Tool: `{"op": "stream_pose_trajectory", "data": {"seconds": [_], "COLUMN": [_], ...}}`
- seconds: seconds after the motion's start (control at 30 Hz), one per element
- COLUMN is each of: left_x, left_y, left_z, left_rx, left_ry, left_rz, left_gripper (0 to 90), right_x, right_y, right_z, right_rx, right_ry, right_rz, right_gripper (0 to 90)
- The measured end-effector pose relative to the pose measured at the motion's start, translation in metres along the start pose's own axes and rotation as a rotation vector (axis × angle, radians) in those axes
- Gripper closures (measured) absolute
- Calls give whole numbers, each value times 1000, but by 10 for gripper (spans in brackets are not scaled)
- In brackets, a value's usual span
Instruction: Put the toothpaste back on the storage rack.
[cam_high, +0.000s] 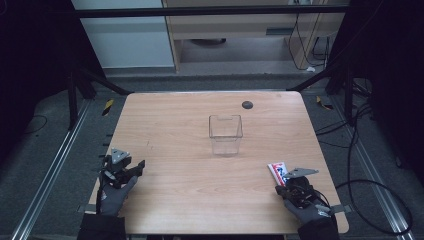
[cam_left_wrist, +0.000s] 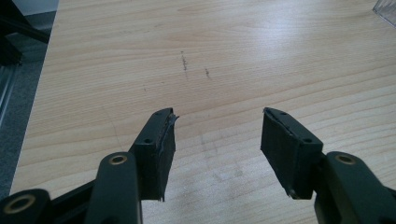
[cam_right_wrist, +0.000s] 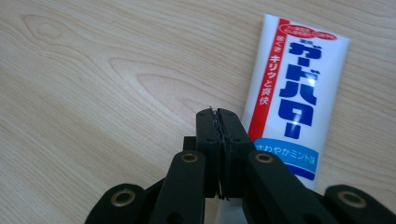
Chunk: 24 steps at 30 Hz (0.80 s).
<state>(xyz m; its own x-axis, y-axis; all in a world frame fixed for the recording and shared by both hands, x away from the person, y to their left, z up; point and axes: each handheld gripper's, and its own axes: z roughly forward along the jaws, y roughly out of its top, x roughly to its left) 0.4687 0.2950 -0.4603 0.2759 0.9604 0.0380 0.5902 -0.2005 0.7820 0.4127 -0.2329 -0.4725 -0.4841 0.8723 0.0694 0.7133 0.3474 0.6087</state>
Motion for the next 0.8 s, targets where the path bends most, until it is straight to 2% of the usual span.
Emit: {"op": "stream_pose_trajectory", "data": {"seconds": [0.23, 0.43, 0.57, 0.63, 0.73, 0.8], "left_x": [0, 0, 0, 0, 0, 0], "left_y": [0, 1, 1, 1, 1, 1], "left_z": [0, 1, 3, 3, 2, 3], "left_rx": [-3, 1, 5, 4, 3, 3], "left_ry": [0, 3, 3, 2, 2, 1], "left_rz": [-3, -4, -2, 1, 2, 0], "left_gripper": [437, 434, 432, 432, 431, 429], "right_x": [-5, -3, -6, -8, -11, -14], "right_y": [-2, 1, 12, 17, 23, 29], "right_z": [-1, -3, -9, -12, -17, -19], "right_rx": [14, 0, -59, -76, -86, -67], "right_ry": [-12, 5, 17, 6, -12, -28], "right_rz": [8, 4, 11, 18, 22, 41], "right_gripper": [872, 841, 750, 715, 678, 588]}}
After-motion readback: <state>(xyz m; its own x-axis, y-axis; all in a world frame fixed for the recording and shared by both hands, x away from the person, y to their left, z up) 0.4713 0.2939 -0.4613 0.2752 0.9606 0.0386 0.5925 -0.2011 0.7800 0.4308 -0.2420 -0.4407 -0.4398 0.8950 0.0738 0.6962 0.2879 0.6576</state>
